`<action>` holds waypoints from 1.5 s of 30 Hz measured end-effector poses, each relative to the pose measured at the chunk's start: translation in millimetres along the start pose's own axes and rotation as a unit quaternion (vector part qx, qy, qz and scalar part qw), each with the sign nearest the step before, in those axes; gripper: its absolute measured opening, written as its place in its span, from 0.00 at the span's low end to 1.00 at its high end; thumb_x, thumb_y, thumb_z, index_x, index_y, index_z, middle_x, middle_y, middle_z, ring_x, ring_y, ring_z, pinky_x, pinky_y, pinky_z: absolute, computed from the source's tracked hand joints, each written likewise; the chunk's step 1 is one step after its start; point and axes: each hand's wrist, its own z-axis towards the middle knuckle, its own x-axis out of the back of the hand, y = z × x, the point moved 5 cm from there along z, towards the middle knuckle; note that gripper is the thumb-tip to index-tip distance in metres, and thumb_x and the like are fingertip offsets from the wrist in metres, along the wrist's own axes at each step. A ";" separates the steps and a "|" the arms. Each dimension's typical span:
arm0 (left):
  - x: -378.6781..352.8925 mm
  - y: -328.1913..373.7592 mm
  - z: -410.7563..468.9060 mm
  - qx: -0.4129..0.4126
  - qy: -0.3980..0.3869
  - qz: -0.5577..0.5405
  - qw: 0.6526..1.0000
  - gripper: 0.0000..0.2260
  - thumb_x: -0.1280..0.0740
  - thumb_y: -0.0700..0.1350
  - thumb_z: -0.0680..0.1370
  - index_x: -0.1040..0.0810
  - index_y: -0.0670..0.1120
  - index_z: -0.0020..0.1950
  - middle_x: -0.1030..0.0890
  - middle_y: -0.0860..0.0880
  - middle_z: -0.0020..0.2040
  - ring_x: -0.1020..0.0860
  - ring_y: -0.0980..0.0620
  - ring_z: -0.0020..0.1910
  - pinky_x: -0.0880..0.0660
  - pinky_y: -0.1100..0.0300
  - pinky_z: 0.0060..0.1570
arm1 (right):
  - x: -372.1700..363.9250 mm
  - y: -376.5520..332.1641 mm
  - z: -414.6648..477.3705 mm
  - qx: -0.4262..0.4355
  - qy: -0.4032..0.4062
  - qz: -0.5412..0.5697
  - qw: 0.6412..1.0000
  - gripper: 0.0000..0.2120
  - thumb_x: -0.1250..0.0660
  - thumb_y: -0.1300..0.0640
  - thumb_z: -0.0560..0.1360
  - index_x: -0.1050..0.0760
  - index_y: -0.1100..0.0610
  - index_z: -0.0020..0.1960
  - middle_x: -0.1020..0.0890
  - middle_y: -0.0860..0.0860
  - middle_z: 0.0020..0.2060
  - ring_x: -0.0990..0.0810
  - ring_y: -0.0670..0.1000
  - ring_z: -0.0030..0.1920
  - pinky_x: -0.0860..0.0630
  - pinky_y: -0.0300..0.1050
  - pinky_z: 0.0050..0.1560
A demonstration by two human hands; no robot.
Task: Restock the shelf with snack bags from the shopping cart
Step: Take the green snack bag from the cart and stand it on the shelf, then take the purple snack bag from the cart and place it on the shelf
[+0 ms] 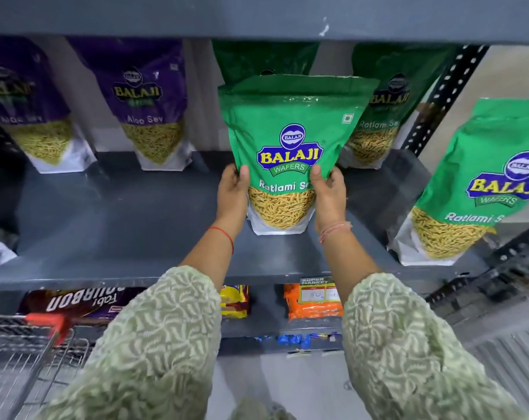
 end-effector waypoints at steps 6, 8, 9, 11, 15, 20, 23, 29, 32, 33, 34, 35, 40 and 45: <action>41.9 -3.9 -18.4 0.042 0.038 0.008 0.998 0.10 0.43 0.44 0.79 0.29 0.40 0.56 0.23 0.42 0.52 0.24 0.54 0.46 0.29 0.69 0.43 | 9.1 21.6 -54.7 -0.002 0.127 -0.099 0.987 0.27 0.29 0.57 0.70 0.35 0.63 0.64 0.28 0.57 0.61 0.30 0.52 0.63 0.31 0.49 0.67; 79.5 -8.5 -41.3 0.033 0.075 0.029 0.996 0.09 0.44 0.46 0.80 0.27 0.44 0.52 0.21 0.44 0.48 0.21 0.58 0.40 0.28 0.72 0.38 | -3.5 38.4 -98.0 0.043 0.138 -0.230 0.962 0.27 0.27 0.52 0.66 0.30 0.64 0.59 0.26 0.59 0.56 0.29 0.55 0.58 0.33 0.52 0.64; 103.4 -11.7 -56.1 0.027 0.098 0.040 0.994 0.09 0.44 0.46 0.80 0.26 0.44 0.50 0.20 0.46 0.45 0.21 0.61 0.37 0.28 0.72 0.36 | -17.0 48.9 -121.4 0.051 0.119 -0.266 0.955 0.27 0.27 0.50 0.65 0.29 0.64 0.57 0.25 0.61 0.54 0.28 0.57 0.57 0.33 0.53 0.62; 155.9 -17.1 -88.3 0.021 0.150 0.052 0.987 0.10 0.44 0.46 0.79 0.25 0.45 0.45 0.20 0.49 0.40 0.21 0.61 0.35 0.27 0.69 0.36 | -52.3 69.7 -160.1 0.059 0.044 -0.295 0.953 0.25 0.28 0.49 0.64 0.28 0.63 0.55 0.25 0.62 0.53 0.28 0.60 0.55 0.31 0.57 0.61; 285.6 -25.1 -159.8 0.042 0.312 0.046 0.948 0.11 0.43 0.44 0.79 0.27 0.50 0.38 0.18 0.55 0.32 0.22 0.59 0.33 0.24 0.65 0.38 | -158.6 102.8 -221.6 0.063 -0.211 -0.286 0.932 0.24 0.28 0.48 0.65 0.28 0.62 0.54 0.29 0.58 0.54 0.27 0.61 0.56 0.28 0.61 0.59; 428.2 -34.9 -263.4 0.137 0.469 0.104 0.867 0.09 0.41 0.47 0.78 0.27 0.48 0.40 0.21 0.42 0.40 0.24 0.49 0.37 0.29 0.63 0.34 | -289.9 148.3 -310.6 0.044 -0.491 -0.270 0.827 0.26 0.25 0.52 0.63 0.28 0.64 0.54 0.29 0.62 0.53 0.26 0.61 0.54 0.27 0.57 0.59; 478.0 -60.9 -327.5 0.220 0.493 0.124 0.832 0.09 0.38 0.45 0.77 0.28 0.47 0.37 0.22 0.42 0.39 0.25 0.49 0.35 0.30 0.71 0.29 | -343.3 195.7 -375.9 -0.014 -0.609 -0.292 0.737 0.28 0.24 0.53 0.64 0.30 0.64 0.57 0.29 0.63 0.55 0.28 0.59 0.57 0.31 0.47 0.60; 524.2 -138.5 -432.8 0.588 0.377 0.031 0.715 0.08 0.34 0.46 0.75 0.29 0.46 0.38 0.29 0.45 0.37 0.35 0.51 0.31 0.36 0.61 0.29 | -388.8 301.7 -497.9 -0.086 -0.780 -0.396 0.477 0.36 0.25 0.53 0.65 0.39 0.61 0.67 0.36 0.63 0.68 0.36 0.58 0.69 0.41 0.40 0.66; 534.3 -162.1 -457.3 0.610 0.408 -0.077 0.675 0.15 0.32 0.44 0.74 0.26 0.36 0.56 0.28 0.40 0.47 0.33 0.46 0.33 0.41 0.61 0.34 | -402.9 338.7 -530.6 -0.085 -0.806 -0.421 0.407 0.42 0.24 0.52 0.63 0.42 0.58 0.69 0.37 0.61 0.69 0.35 0.59 0.68 0.36 0.48 0.68; 537.7 -172.6 -463.2 0.603 0.427 -0.111 0.664 0.19 0.32 0.42 0.74 0.28 0.34 0.61 0.27 0.37 0.52 0.30 0.43 0.38 0.40 0.60 0.38 | -409.1 353.4 -541.7 -0.083 -0.810 -0.430 0.389 0.44 0.23 0.52 0.62 0.43 0.57 0.70 0.37 0.60 0.70 0.34 0.60 0.68 0.36 0.50 0.68; 540.1 -181.5 -467.0 0.592 0.448 -0.139 0.655 0.19 0.33 0.41 0.74 0.29 0.34 0.62 0.26 0.34 0.57 0.28 0.42 0.44 0.39 0.59 0.43 | -414.5 367.8 -552.3 -0.079 -0.816 -0.436 0.372 0.45 0.23 0.53 0.62 0.44 0.57 0.70 0.37 0.61 0.70 0.35 0.60 0.69 0.36 0.50 0.68; 540.9 -188.6 -469.9 0.584 0.473 -0.150 0.643 0.19 0.32 0.41 0.74 0.29 0.35 0.63 0.25 0.34 0.57 0.29 0.44 0.42 0.39 0.60 0.43 | -418.7 379.0 -560.9 -0.073 -0.821 -0.439 0.357 0.46 0.23 0.54 0.61 0.45 0.57 0.71 0.38 0.61 0.70 0.36 0.60 0.69 0.37 0.51 0.69; 558.0 -226.3 -479.9 0.507 0.596 -0.177 0.597 0.24 0.32 0.40 0.73 0.33 0.36 0.66 0.26 0.36 0.64 0.28 0.50 0.37 0.31 0.61 0.37 | -427.2 426.8 -608.6 -0.064 -0.851 -0.439 0.282 0.41 0.25 0.66 0.61 0.41 0.58 0.69 0.28 0.64 0.64 0.28 0.61 0.64 0.29 0.52 0.65; 584.9 -215.8 -473.9 0.395 0.649 -0.058 0.648 0.19 0.34 0.34 0.73 0.30 0.31 0.62 0.22 0.40 0.57 0.22 0.65 0.43 0.27 0.70 0.46 | -430.5 430.2 -611.3 -0.098 -0.831 -0.420 0.350 0.23 0.31 0.61 0.69 0.32 0.60 0.62 0.23 0.65 0.59 0.24 0.63 0.59 0.26 0.49 0.56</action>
